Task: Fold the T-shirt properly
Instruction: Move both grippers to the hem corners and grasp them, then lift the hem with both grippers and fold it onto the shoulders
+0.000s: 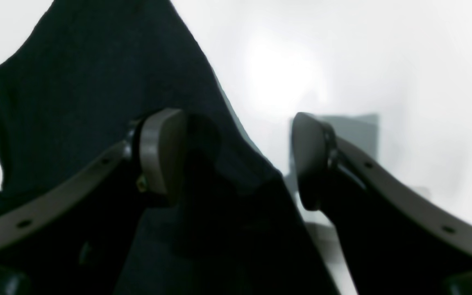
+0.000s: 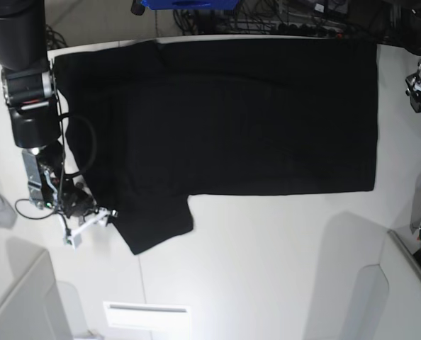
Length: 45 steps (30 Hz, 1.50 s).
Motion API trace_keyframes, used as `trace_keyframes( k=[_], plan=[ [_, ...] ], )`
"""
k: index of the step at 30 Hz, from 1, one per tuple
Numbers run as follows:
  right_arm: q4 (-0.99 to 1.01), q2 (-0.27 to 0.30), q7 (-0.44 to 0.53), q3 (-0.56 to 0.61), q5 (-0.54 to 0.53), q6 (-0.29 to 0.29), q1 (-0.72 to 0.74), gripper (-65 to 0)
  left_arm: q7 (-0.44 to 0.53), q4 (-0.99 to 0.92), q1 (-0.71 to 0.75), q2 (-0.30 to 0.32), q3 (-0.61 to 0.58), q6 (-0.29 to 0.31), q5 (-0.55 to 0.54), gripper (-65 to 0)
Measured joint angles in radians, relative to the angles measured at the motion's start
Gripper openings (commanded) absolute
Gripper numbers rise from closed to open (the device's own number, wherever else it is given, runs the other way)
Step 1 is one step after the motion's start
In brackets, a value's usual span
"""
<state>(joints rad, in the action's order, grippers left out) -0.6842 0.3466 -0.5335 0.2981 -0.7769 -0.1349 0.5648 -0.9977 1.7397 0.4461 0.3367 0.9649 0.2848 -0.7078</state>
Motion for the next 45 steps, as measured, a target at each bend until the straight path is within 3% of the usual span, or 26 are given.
trace_keyframes(
  k=[4, 7, 12, 13, 15, 21, 24, 33, 43, 45],
  plan=[
    [-0.003, -0.010, 0.003, 0.004, 0.000, -0.001, 0.000, -29.4, -0.005, -0.127, -0.063, 0.055, 0.000, -0.005, 0.004, -23.9],
    [-0.002, -0.026, 0.005, 0.007, 0.000, -0.001, -0.001, -40.7, -0.007, -0.168, -0.120, 0.084, -0.014, -0.002, 0.003, -23.9],
    [-0.001, -0.031, 0.000, 0.005, -0.002, -0.001, -0.006, -63.6, 0.003, -0.245, -0.262, 0.148, -0.169, -0.001, -0.002, -23.0],
    [0.000, -0.030, -0.001, 0.002, -0.006, 0.000, -0.006, -65.0, 0.000, -0.291, -0.310, 0.156, -0.208, -0.007, 0.002, -22.9],
    [0.002, -0.034, -0.014, -0.044, -0.008, 0.000, -0.011, -65.0, 0.005, -0.421, -0.423, 0.173, -0.306, -0.005, 0.012, -22.9],
    [0.004, -0.028, -0.019, -0.137, -0.001, -0.002, -0.032, -65.0, 0.006, -0.692, -0.737, 0.156, -0.514, -0.004, 0.265, -22.9],
    [0.004, -0.030, -0.024, -0.137, 0.000, 0.000, -0.032, -65.0, 0.014, -0.742, -0.828, 0.105, -0.534, 0.000, 0.326, -16.6],
    [0.001, -0.031, -0.014, -0.137, -0.004, -0.001, -0.039, -65.0, 0.013, -0.860, -0.939, 0.015, -0.536, 0.000, 0.517, -14.6],
    [0.001, -0.032, -0.016, -0.137, -0.004, -0.001, -0.040, -65.0, 0.117, -0.967, -0.961, 0.004, -0.536, 0.000, 0.528, -15.0],
    [0.001, -0.032, -0.015, -0.137, -0.004, -0.001, -0.040, -65.0, 0.130, -0.972, -0.958, 0.004, -0.536, 0.000, 0.526, -17.9]
  ],
)
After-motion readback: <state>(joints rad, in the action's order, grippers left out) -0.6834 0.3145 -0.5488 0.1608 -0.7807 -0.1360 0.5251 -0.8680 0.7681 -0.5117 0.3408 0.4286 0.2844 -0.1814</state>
